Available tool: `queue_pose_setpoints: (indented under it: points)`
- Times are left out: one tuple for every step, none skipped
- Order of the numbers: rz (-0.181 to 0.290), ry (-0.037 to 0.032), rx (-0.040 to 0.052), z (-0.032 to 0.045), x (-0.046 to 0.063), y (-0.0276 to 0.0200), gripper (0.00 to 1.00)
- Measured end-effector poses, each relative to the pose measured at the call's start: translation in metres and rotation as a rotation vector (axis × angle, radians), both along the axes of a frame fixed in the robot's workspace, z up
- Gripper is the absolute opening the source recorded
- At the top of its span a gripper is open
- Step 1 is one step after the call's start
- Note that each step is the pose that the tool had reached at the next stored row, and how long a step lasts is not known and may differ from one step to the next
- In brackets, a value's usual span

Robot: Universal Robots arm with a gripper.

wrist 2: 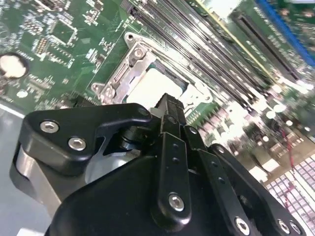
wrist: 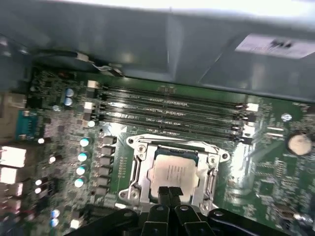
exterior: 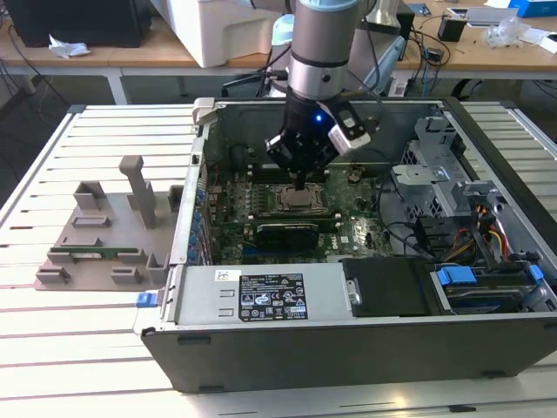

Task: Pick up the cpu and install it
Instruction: 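Install the second cpu locking lever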

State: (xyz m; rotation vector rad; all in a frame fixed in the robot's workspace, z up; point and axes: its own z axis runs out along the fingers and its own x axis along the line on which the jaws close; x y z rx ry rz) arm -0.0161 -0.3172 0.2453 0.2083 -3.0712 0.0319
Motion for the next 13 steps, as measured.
queue_pose_setpoints:
  points:
    - [0.0, 0.0, -0.0009, 0.005, 0.0, 0.0002, 0.11]
    - [0.0, -0.0001, -0.002, 0.0132, 0.0, 0.0006, 0.11]
    - [0.0, 0.0, -0.0029, 0.0174, 0.0, 0.0008, 0.11]
    - [0.0, 0.0, -0.0033, 0.0212, 0.0, 0.001, 0.11]
    - [0.0, -0.0001, -0.0038, 0.026, 0.0, 0.0012, 0.11]
    - [0.0, -0.0001, -0.004, 0.0295, 0.0, 0.0013, 0.11]
    - [0.0, 0.0, -0.0047, 0.0357, 0.0, 0.0015, 0.11]
    - [0.0, 0.0, -0.005, 0.0404, 0.0, 0.0017, 0.11]
    - [0.0, -0.0001, -0.0051, 0.0448, 0.0, 0.0018, 0.11]
    - [0.0, 0.0, -0.0058, 0.0529, 0.0, 0.0021, 0.11]
    - [0.0, -0.0001, -0.0058, 0.0586, 0.0, 0.0023, 0.11]
    - [0.0, -0.0001, -0.0058, 0.0611, 0.0, 0.0024, 0.11]
    - [0.0, -0.0001, -0.0058, 0.0635, 0.0, 0.0024, 0.11]
